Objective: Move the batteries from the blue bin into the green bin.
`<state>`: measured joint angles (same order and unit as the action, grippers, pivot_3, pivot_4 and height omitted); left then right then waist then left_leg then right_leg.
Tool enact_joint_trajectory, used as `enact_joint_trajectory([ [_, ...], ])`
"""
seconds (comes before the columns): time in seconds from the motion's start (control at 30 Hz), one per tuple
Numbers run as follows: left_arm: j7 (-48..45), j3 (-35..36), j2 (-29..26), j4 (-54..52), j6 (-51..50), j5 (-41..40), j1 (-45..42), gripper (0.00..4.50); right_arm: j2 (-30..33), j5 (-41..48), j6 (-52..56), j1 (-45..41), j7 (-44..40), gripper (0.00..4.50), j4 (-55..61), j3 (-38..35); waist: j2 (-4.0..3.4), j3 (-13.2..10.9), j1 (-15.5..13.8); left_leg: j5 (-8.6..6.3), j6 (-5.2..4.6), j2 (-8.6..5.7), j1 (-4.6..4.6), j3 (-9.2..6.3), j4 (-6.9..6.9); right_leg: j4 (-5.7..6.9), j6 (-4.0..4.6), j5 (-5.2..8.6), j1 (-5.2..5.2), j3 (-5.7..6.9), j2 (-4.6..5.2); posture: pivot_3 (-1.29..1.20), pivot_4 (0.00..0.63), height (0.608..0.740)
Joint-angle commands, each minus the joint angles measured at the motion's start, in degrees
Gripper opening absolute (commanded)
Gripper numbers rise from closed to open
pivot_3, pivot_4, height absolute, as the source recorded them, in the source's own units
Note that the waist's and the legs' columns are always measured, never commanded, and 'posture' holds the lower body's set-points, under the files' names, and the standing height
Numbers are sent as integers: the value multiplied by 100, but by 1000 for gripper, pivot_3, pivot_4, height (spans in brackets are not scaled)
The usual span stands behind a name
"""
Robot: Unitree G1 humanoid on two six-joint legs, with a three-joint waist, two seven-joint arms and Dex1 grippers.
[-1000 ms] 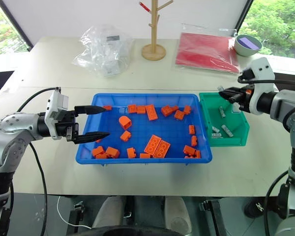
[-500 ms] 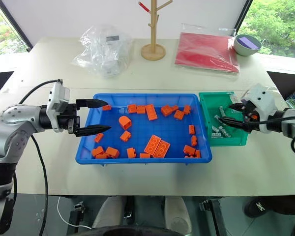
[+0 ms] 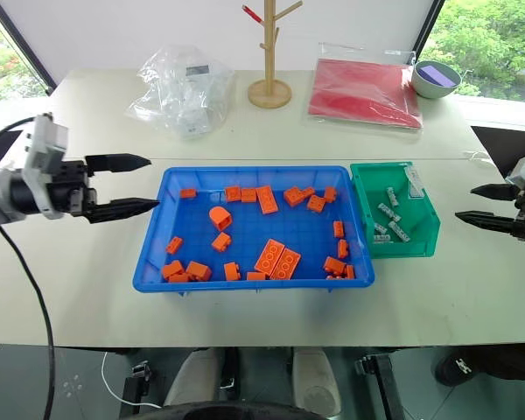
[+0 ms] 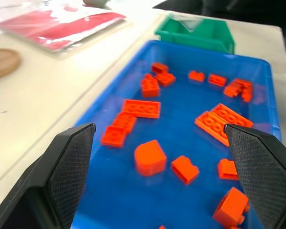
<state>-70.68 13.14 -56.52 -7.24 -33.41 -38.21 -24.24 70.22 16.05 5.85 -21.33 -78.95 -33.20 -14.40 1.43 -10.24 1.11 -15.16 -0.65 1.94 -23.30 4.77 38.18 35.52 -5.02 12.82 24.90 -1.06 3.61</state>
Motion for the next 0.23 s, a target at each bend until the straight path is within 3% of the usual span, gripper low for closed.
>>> enact_joint_trajectory([
  [0.03, -247, 248, -240, -19, 148, 20, 131, 4500, -23, 117, -11, -156, -82, 2980, 22, -102, -2, 1, -3, 0, 0, 0, 0, 1, 0, 0, 0, 0, 0, -1, 2, 0, 150, 736],
  [0.23, -399, 229, -305, -20, 414, 174, 302, 4500, -182, -31, -177, -356, -46, 2980, -144, 22, -4, 0, -16, 1, 2, 0, 0, 2, 1, 0, 1, 0, 0, 0, 4, 0, 150, 736],
])
